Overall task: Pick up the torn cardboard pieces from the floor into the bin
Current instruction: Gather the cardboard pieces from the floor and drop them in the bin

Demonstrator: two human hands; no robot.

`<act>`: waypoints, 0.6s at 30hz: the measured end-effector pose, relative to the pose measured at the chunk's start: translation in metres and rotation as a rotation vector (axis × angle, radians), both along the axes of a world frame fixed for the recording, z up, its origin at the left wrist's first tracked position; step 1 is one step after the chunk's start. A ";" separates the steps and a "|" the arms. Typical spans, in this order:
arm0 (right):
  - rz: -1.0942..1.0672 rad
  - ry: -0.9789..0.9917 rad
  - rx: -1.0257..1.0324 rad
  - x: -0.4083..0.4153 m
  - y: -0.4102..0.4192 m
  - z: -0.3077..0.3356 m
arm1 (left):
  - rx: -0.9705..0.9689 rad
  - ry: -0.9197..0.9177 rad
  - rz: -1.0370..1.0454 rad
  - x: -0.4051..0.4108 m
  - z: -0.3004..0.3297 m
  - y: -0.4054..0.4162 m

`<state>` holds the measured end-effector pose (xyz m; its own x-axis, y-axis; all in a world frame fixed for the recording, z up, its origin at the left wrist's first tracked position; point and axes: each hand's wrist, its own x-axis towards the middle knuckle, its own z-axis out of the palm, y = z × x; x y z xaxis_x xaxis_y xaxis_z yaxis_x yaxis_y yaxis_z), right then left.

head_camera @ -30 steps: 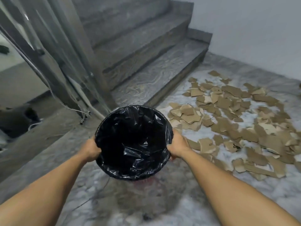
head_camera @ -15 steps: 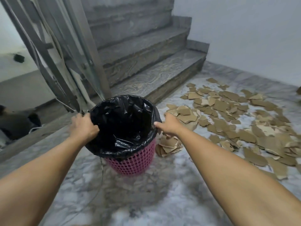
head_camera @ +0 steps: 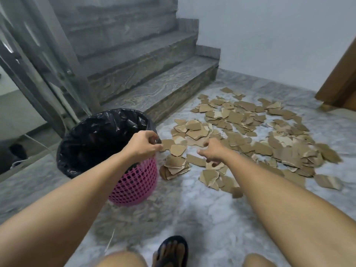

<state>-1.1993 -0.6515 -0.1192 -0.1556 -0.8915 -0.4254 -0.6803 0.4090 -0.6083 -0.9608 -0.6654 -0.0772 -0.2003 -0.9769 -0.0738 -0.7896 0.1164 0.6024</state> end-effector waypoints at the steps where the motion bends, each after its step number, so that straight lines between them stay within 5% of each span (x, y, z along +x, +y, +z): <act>1: -0.008 0.004 0.012 -0.009 0.000 -0.010 | 0.043 -0.018 -0.035 -0.010 -0.014 -0.005; 12: -0.111 0.176 0.229 -0.094 -0.012 -0.138 | 0.408 -0.182 -0.079 -0.072 -0.196 -0.074; 18: -0.094 0.276 0.313 -0.105 -0.020 -0.196 | 0.318 -0.330 -0.030 -0.066 -0.252 -0.096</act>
